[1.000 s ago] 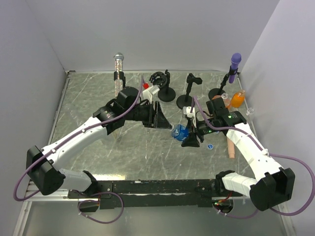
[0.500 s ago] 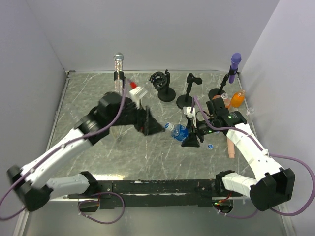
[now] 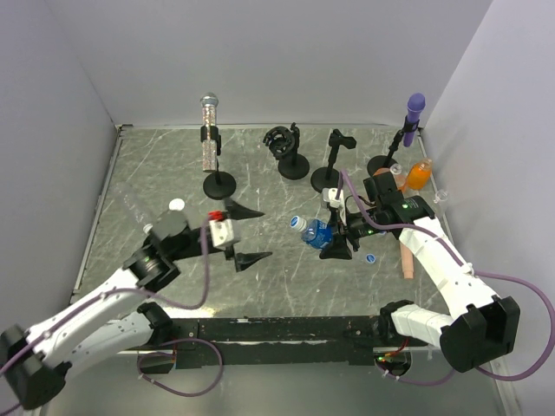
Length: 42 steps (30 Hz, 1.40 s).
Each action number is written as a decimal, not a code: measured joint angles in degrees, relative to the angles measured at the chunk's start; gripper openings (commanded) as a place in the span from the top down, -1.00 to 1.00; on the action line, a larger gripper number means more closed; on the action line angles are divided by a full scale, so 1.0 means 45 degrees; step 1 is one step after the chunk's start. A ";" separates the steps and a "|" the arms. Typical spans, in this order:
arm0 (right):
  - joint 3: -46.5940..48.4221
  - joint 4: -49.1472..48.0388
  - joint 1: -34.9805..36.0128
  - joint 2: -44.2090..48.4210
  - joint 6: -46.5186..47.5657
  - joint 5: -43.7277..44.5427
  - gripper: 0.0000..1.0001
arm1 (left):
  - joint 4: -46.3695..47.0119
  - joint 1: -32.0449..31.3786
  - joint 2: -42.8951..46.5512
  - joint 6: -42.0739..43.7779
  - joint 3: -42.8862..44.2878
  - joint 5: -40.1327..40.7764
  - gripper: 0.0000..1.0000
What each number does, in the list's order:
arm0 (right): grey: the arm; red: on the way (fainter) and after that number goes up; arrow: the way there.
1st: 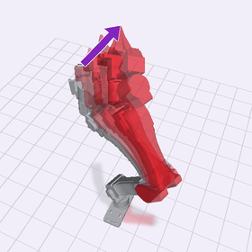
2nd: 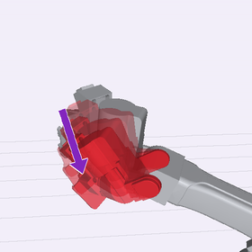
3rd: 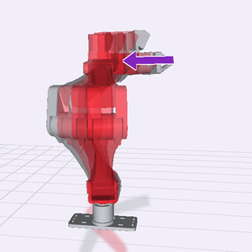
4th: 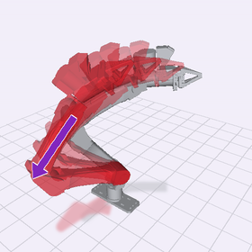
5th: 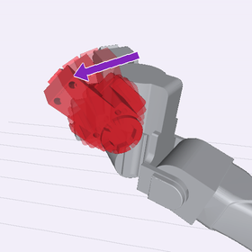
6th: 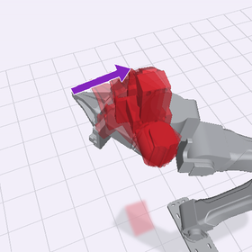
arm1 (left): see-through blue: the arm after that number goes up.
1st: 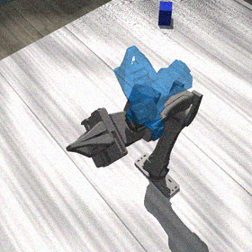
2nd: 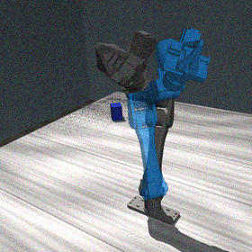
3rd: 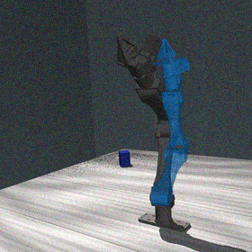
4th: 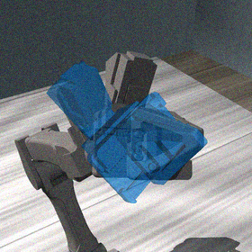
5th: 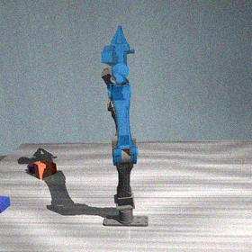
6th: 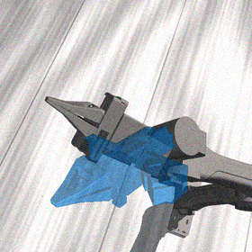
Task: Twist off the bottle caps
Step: Unscrew the bottle cap from the plastic bottle.
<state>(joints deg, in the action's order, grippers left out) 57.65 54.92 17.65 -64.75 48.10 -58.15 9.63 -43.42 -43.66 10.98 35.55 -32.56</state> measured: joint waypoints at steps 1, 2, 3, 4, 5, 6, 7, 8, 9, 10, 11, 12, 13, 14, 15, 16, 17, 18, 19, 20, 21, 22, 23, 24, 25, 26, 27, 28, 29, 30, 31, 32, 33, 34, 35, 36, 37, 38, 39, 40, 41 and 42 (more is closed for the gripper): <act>0.0000 0.0000 0.0000 0.0000 0.0005 0.0000 0.46 | 0.0102 0.0000 -0.0539 0.0374 0.0233 -0.0296 -0.93; 0.0000 0.0000 0.0000 0.0000 0.0005 0.0000 0.46 | 0.0214 0.0000 -0.1175 0.0777 0.0520 -0.0651 -0.95; 0.0000 0.0000 0.0000 0.0000 0.0005 0.0000 0.46 | 0.0413 0.0000 -0.1739 0.1103 0.0748 -0.0971 -0.96; 0.0000 0.0000 0.0000 0.0000 0.0005 0.0000 0.46 | 0.0505 0.0010 -0.2142 0.1379 0.0923 -0.1234 -0.97; 0.0000 0.0000 0.0000 0.0000 0.0005 0.0000 0.46 | 0.0578 0.0029 -0.2521 0.1661 0.1103 -0.1530 -0.98; 0.0000 0.0000 0.0000 0.0005 0.0005 0.0000 0.46 | 0.0583 0.0044 -0.2856 0.1889 0.1326 -0.1836 -0.98; 0.0000 0.0000 0.0000 0.0010 0.0005 0.0005 0.46 | 0.0573 0.0053 -0.3113 0.2093 0.1540 -0.2055 -0.98; 0.0000 0.0000 0.0000 0.0024 0.0005 0.0005 0.46 | 0.0563 0.0073 -0.3415 0.2293 0.1821 -0.2375 -0.98; 0.0000 -0.0005 0.0000 0.0029 0.0005 0.0005 0.46 | 0.0578 0.0092 -0.3638 0.2424 0.2064 -0.2633 -0.98; 0.0000 0.0000 0.0000 0.0053 0.0005 0.0005 0.46 | 0.0617 0.0112 -0.3837 0.2516 0.2288 -0.2919 -0.98; 0.0000 0.0000 0.0000 0.0068 0.0005 0.0000 0.46 | 0.0704 0.0141 -0.3968 0.2589 0.2424 -0.3123 -0.98; 0.0000 0.0000 0.0000 0.0083 0.0005 0.0000 0.46 | 0.0758 0.0160 -0.4022 0.2633 0.2487 -0.3249 -0.98; 0.0000 0.0000 0.0000 0.0097 0.0010 0.0000 0.46 | 0.0806 0.0189 -0.4027 0.2671 0.2506 -0.3390 -0.98; 0.0000 0.0000 0.0000 0.0102 0.0024 0.0000 0.46 | 0.0850 0.0228 -0.4027 0.2696 0.2511 -0.3526 -0.98; 0.0000 0.0000 0.0000 0.0102 0.0039 0.0000 0.46 | 0.0899 0.0253 -0.4027 0.2715 0.2521 -0.3633 -0.98; 0.0000 0.0000 0.0000 0.0102 0.0049 0.0000 0.46 | 0.0937 0.0272 -0.4031 0.2730 0.2531 -0.3740 -0.96; 0.0000 0.0000 0.0000 0.0102 0.0053 0.0000 0.46 | 0.0952 0.0296 -0.4051 0.2735 0.2540 -0.3852 -0.94; 0.0000 0.0000 0.0000 0.0102 0.0068 -0.0005 0.46 | 0.0952 0.0316 -0.4080 0.2735 0.2555 -0.3959 -0.90; 0.0000 0.0000 0.0000 0.0102 0.0083 -0.0005 0.46 | 0.0942 0.0321 -0.4124 0.2739 0.2584 -0.4051 -0.88; 0.0000 0.0000 0.0000 0.0102 0.0087 0.0000 0.46 | 0.0933 0.0325 -0.4197 0.2754 0.2637 -0.4148 -0.84; 0.0000 0.0000 0.0000 0.0102 0.0092 -0.0005 0.46 | 0.0884 0.0325 -0.4303 0.2793 0.2730 -0.4231 -0.82; 0.0000 0.0000 0.0000 0.0102 0.0092 -0.0005 0.46 | 0.0840 0.0335 -0.4381 0.2846 0.2798 -0.4279 -0.80; 0.0000 0.0000 0.0000 0.0102 0.0092 -0.0005 0.46 | 0.0719 0.0335 -0.4478 0.2934 0.2909 -0.4357 -0.77; 0.0000 -0.0005 0.0000 0.0102 0.0092 -0.0005 0.46 | 0.0641 0.0340 -0.4551 0.2982 0.2987 -0.4415 -0.75; 0.0000 0.0000 0.0000 0.0102 0.0092 -0.0005 0.46 | 0.0554 0.0355 -0.4634 0.3031 0.3094 -0.4488 -0.72; 0.0000 0.0000 0.0000 0.0102 0.0092 -0.0005 0.46 | 0.0461 0.0359 -0.4721 0.3065 0.3206 -0.4537 -0.71; 0.0000 0.0000 0.0000 0.0102 0.0092 -0.0005 0.46 | 0.0437 0.0359 -0.4779 0.3070 0.3254 -0.4585 -0.68; 0.0000 0.0000 0.0000 0.0102 0.0092 -0.0005 0.46 | 0.0423 0.0369 -0.4833 0.3065 0.3313 -0.4634 -0.66; 0.0000 0.0000 0.0000 0.0102 0.0092 -0.0005 0.46 | 0.0432 0.0369 -0.4872 0.3060 0.3347 -0.4677 -0.63; 0.0000 0.0000 0.0000 0.0102 0.0092 -0.0005 0.46 | 0.0437 0.0369 -0.4935 0.3045 0.3371 -0.4745 -0.58; 0.0000 0.0000 0.0005 0.0102 0.0097 -0.0005 0.46 | 0.0447 0.0374 -0.4993 0.3041 0.3395 -0.4804 -0.56; 0.0000 0.0000 0.0010 0.0102 0.0092 -0.0005 0.46 | 0.0442 0.0369 -0.5085 0.3041 0.3444 -0.4852 -0.54; 0.0000 0.0000 0.0010 0.0102 0.0092 -0.0005 0.46 | 0.0442 0.0369 -0.5178 0.3021 0.3492 -0.4886 -0.51; 0.0000 0.0000 0.0010 0.0102 0.0092 -0.0005 0.46 | 0.0432 0.0374 -0.5299 0.3016 0.3570 -0.4925 -0.47; 0.0000 0.0000 0.0010 0.0102 0.0097 -0.0005 0.46 | 0.0432 0.0374 -0.5425 0.3016 0.3643 -0.4954 -0.45; 0.0000 0.0000 0.0010 0.0102 0.0092 -0.0005 0.46 | 0.0423 0.0374 -0.5547 0.3016 0.3725 -0.4983 -0.43; 0.0000 0.0000 0.0010 0.0102 0.0097 -0.0005 0.46 | 0.0423 0.0374 -0.5663 0.3011 0.3803 -0.5027 -0.42; 0.0000 0.0000 0.0010 0.0102 0.0097 -0.0005 0.46 | 0.0427 0.0374 -0.5761 0.3007 0.3857 -0.5037 -0.40; 0.0000 0.0000 0.0010 0.0102 0.0097 -0.0005 0.46 | 0.0432 0.0374 -0.5853 0.2992 0.3910 -0.5047 -0.36; 0.0000 0.0000 0.0015 0.0102 0.0097 -0.0005 0.46 | 0.0437 0.0374 -0.5931 0.2958 0.3959 -0.5051 -0.31; 0.0000 0.0000 0.0015 0.0102 0.0097 -0.0005 0.46 | 0.0476 0.0374 -0.5999 0.2948 0.3978 -0.5066 -0.26; 0.0000 0.0000 0.0015 0.0102 0.0097 -0.0005 0.46 | 0.0476 0.0379 -0.6033 0.2905 0.3988 -0.5085 -0.20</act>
<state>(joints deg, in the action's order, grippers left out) 57.65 54.92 17.72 -64.29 48.53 -58.17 11.77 -41.71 -70.81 24.05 53.49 -55.44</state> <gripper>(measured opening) 0.579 0.672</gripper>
